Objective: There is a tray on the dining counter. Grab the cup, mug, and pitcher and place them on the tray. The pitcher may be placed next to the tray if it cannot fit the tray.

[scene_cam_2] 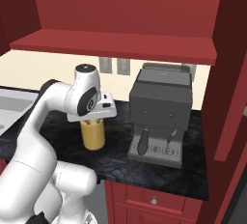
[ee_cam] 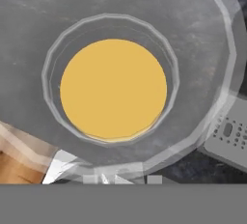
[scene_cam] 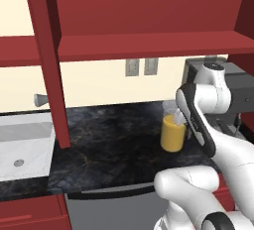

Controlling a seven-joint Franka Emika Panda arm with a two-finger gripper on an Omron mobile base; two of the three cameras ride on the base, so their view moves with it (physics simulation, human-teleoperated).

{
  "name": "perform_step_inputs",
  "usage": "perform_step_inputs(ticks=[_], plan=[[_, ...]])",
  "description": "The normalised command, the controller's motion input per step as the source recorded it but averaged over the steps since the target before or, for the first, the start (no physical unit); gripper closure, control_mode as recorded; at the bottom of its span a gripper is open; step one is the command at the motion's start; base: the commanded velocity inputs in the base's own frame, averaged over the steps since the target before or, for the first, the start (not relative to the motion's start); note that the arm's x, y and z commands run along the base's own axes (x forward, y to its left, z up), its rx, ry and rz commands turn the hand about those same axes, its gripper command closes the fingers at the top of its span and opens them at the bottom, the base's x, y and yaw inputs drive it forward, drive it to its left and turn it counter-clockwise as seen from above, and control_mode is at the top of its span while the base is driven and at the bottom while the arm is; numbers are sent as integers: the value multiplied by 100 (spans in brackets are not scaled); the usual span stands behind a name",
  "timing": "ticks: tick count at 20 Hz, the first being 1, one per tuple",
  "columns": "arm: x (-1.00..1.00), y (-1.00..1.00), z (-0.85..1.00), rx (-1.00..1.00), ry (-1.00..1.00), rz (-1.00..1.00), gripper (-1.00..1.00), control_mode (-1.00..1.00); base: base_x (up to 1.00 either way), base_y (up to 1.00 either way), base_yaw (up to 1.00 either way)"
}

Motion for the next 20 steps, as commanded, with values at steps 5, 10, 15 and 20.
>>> perform_step_inputs(ticks=[5, 10, 15, 20], plan=[[-38, 0, 31, 0, 0, 0, 100, -100, 0, 0, 0], [-9, 0, 39, 0, 0, 0, 100, -100, 0, 0, 0], [-1, 0, 37, 0, 0, 0, 100, -100, 0, 0, 0], [-6, 0, 19, 0, 0, 0, 100, -100, 0, 0, 0]])
